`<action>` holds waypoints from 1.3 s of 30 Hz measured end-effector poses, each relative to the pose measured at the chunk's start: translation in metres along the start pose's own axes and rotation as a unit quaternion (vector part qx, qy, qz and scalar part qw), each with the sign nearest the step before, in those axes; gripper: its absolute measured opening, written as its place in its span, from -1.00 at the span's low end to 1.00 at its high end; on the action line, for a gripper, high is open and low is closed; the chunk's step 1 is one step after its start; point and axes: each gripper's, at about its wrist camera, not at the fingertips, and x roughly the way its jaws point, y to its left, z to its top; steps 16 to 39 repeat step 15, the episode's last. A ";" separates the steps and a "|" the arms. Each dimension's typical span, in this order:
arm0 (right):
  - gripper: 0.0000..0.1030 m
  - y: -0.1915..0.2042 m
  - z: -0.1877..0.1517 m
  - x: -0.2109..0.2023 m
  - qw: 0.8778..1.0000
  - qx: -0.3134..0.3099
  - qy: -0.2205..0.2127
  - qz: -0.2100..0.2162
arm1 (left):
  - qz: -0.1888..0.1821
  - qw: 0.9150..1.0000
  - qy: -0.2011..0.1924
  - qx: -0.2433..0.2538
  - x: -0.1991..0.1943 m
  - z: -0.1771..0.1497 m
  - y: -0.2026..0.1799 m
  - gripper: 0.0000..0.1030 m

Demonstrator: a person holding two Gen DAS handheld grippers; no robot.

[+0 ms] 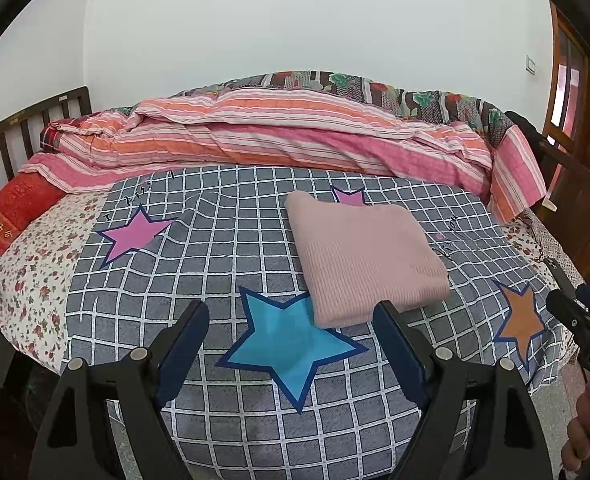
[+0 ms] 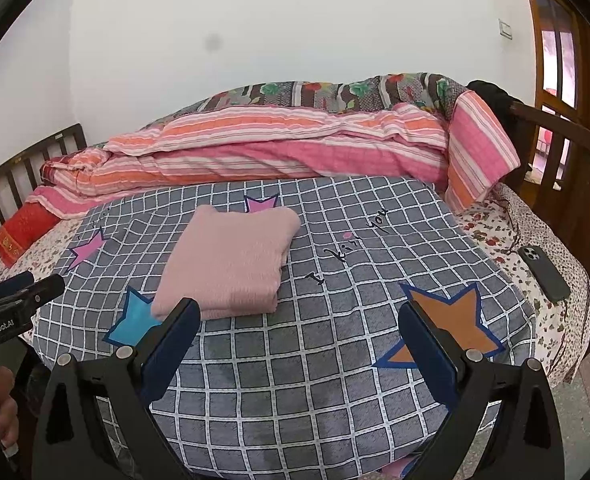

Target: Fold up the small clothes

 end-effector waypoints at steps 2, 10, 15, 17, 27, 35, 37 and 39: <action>0.90 0.000 0.000 -0.001 1.000 0.001 -0.001 0.000 | 0.000 1.000 0.000 0.000 0.000 0.000 0.000 0.62; 0.90 0.001 0.000 -0.002 1.000 0.001 -0.003 -0.001 | -0.001 1.000 0.000 0.000 0.000 0.000 0.001 0.62; 0.90 0.001 0.000 -0.003 1.000 0.001 -0.004 0.001 | -0.001 1.000 -0.001 0.001 0.000 0.000 0.001 0.62; 0.90 0.001 0.000 -0.003 1.000 0.001 -0.004 0.001 | -0.001 1.000 -0.001 0.001 0.000 0.000 0.001 0.62; 0.90 0.001 0.000 -0.003 1.000 0.001 -0.004 0.001 | -0.001 1.000 -0.001 0.001 0.000 0.000 0.001 0.62; 0.90 0.001 0.000 -0.003 1.000 0.001 -0.004 0.001 | -0.001 1.000 -0.001 0.001 0.000 0.000 0.001 0.62; 0.90 0.001 0.000 -0.003 1.000 0.001 -0.004 0.001 | -0.001 1.000 -0.001 0.001 0.000 0.000 0.001 0.62; 0.90 0.001 0.000 -0.003 1.000 0.001 -0.004 0.001 | -0.001 1.000 -0.001 0.001 0.000 0.000 0.001 0.62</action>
